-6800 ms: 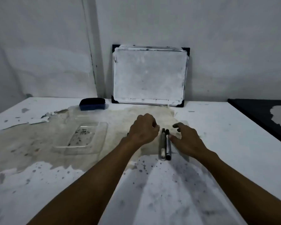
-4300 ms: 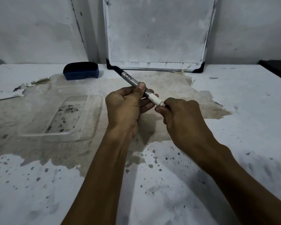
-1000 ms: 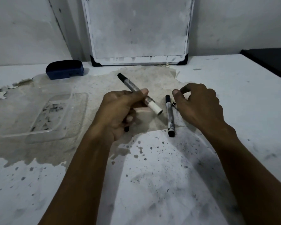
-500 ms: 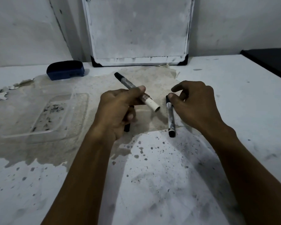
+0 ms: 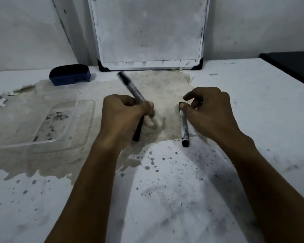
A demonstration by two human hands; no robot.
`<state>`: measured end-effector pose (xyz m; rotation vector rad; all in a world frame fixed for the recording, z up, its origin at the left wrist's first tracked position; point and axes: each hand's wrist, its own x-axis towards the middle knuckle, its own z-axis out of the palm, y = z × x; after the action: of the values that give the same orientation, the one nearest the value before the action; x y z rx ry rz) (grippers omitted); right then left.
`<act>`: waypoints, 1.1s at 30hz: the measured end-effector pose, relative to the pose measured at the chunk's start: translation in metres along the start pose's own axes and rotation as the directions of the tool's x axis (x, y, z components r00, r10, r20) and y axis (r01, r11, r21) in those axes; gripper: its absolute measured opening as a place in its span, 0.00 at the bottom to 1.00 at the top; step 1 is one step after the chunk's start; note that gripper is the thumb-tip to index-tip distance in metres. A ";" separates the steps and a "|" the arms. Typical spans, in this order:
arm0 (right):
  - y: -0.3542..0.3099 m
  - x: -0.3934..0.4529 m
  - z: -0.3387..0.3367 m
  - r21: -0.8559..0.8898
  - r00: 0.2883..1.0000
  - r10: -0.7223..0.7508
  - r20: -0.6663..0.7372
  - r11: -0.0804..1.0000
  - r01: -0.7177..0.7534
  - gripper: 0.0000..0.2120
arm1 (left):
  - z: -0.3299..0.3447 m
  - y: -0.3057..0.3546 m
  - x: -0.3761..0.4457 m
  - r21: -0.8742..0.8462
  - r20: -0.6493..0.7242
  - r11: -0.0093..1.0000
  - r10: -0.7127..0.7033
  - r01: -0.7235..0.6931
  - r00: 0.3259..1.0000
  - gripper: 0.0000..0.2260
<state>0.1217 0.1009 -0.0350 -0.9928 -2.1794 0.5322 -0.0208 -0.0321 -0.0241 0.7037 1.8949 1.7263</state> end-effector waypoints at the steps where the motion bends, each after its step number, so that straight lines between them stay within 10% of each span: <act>1: 0.000 0.000 0.000 0.000 1.000 -0.003 -0.002 1.000 0.003 0.10 | 0.001 -0.001 0.000 0.032 -0.011 0.999 0.020 -0.020 1.000 0.06; 18: -0.001 -0.001 -0.001 0.018 1.000 -0.025 0.007 1.000 0.025 0.10 | 0.001 -0.005 0.003 -0.166 0.014 0.979 -0.120 0.120 0.993 0.07; 33: -0.005 -0.001 -0.004 0.025 1.000 -0.022 -0.016 0.999 0.022 0.11 | -0.002 -0.001 0.002 0.002 0.104 0.986 -0.168 0.169 0.980 0.06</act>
<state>0.1229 0.0977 -0.0299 -0.9554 -2.1621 0.5380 -0.0235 -0.0321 -0.0252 0.5995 1.8220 1.5601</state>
